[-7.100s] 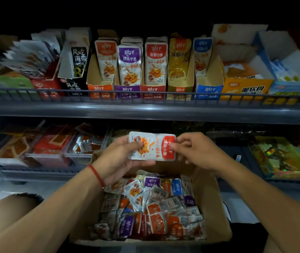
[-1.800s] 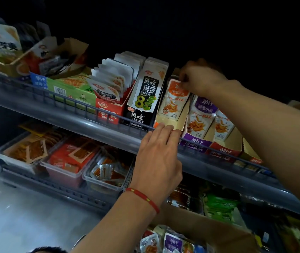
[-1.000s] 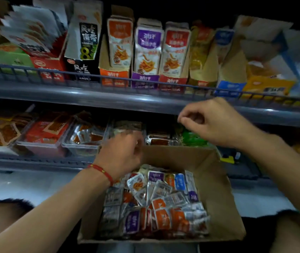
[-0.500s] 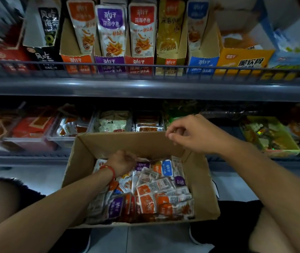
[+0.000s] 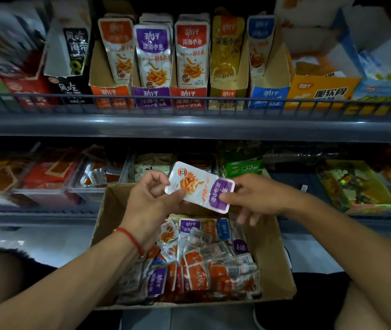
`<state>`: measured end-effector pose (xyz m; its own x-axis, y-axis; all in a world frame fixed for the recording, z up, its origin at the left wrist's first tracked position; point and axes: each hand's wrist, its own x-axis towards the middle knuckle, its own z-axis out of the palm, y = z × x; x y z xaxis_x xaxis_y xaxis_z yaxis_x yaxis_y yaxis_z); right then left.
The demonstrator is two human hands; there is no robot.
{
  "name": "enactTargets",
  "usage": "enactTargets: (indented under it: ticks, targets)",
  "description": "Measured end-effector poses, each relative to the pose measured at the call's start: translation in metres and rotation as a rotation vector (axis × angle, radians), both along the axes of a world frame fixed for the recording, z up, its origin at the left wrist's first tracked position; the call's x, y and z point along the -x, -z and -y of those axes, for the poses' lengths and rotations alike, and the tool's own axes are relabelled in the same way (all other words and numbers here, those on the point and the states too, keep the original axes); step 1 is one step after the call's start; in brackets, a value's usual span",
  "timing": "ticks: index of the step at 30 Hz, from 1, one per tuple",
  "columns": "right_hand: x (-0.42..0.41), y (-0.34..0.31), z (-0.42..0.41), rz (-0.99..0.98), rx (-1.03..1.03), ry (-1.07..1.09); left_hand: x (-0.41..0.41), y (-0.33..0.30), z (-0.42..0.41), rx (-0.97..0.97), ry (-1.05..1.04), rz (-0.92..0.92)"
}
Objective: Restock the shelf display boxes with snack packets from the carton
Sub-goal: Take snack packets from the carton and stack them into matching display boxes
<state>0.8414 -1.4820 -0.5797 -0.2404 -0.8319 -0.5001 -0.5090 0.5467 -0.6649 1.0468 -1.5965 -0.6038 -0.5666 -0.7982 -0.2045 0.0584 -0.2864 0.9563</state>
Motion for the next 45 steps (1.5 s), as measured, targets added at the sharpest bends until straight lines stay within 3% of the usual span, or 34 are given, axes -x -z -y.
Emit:
enactTargets:
  ticks: [2, 6, 13, 16, 20, 23, 28, 32, 37, 45]
  targets:
    - [-0.006, -0.003, 0.002, 0.156, 0.187, 0.161, 0.001, -0.008, 0.001, -0.068, -0.035, -0.081]
    - [-0.017, -0.019, 0.009, 0.223, 0.472, 0.349, 0.002, -0.027, 0.007, -0.104, -0.085, -0.159]
    - [-0.029, -0.036, 0.019, 0.362, 0.702, 0.520, 0.003, -0.054, 0.032, -0.100, -0.062, -0.222]
    - [-0.031, -0.057, 0.033, 0.175, 0.774, 0.513, -0.001, -0.063, 0.043, -0.084, -0.067, -0.214]
    - [-0.023, -0.115, 0.071, -0.282, 0.920, 0.366, -0.006, -0.072, 0.061, 0.097, -0.166, -0.150]
    - [-0.020, -0.164, 0.106, -0.658, 1.000, 0.213, -0.011, -0.075, 0.071, 0.091, -0.172, -0.152]
    - [-0.016, -0.200, 0.166, -1.095, 0.957, 0.048, -0.018, -0.080, 0.077, 0.074, -0.194, -0.180]
    - [-0.016, -0.193, 0.192, -1.236, 0.850, -0.067, -0.022, -0.083, 0.080, 0.070, -0.211, -0.202]
    - [-0.013, -0.180, 0.212, -1.270, 0.739, -0.166, -0.027, -0.086, 0.083, 0.076, -0.236, -0.233]
    - [-0.009, -0.176, 0.219, -1.298, 0.701, -0.135, -0.029, -0.088, 0.083, 0.081, -0.237, -0.241]
